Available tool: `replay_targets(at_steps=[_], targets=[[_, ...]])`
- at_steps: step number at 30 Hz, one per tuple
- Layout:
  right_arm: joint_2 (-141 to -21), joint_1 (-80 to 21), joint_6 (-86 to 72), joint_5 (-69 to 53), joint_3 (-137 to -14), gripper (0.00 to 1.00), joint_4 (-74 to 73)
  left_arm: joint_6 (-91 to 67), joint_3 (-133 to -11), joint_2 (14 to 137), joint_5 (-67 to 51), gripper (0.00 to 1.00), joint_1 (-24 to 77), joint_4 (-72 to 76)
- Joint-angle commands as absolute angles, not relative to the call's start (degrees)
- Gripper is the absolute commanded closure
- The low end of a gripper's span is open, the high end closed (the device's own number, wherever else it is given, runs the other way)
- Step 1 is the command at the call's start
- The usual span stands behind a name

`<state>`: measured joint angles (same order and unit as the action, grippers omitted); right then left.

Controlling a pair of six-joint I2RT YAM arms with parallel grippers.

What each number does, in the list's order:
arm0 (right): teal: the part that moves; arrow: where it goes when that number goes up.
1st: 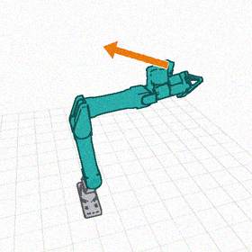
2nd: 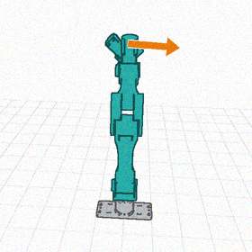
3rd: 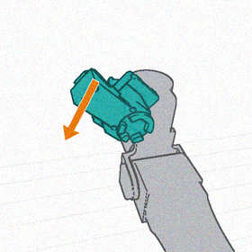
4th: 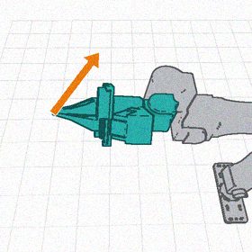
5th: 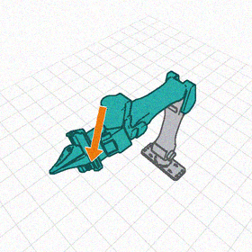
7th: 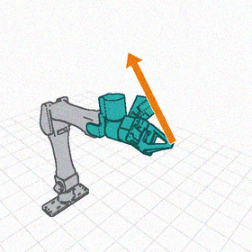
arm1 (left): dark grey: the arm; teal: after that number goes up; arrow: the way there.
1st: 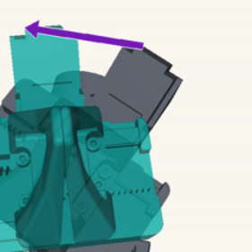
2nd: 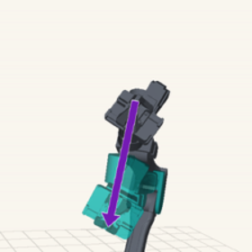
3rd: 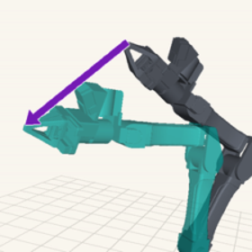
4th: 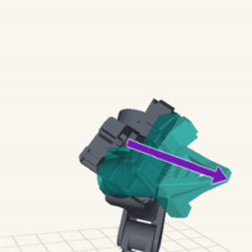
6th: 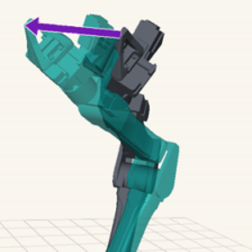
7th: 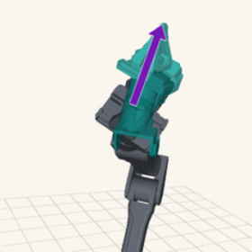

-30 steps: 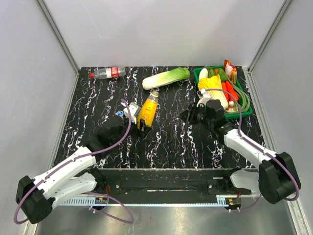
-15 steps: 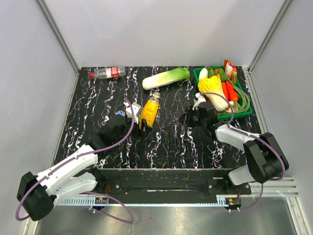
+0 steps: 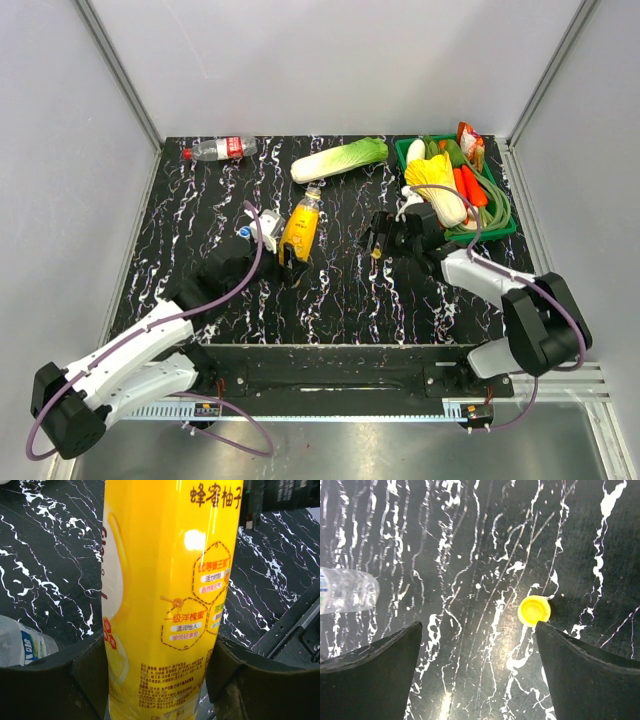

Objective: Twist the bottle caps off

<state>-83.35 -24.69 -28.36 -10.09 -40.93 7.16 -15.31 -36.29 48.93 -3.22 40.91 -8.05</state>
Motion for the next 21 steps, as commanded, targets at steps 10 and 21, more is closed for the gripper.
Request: replay_targets(at_steps=[10, 21], targets=[[-69.2, -24.5, -26.8, -13.1, -44.6, 0.00, 3.3, -17.7, -39.6, 46.8, -5.7, 0.95, 40.9, -10.3], [-63.5, -24.5, -27.9, -21.0, -49.4, 0.01, 1.0, -16.7, -41.7, 47.8, -7.2, 0.94, 40.9, -13.4]])
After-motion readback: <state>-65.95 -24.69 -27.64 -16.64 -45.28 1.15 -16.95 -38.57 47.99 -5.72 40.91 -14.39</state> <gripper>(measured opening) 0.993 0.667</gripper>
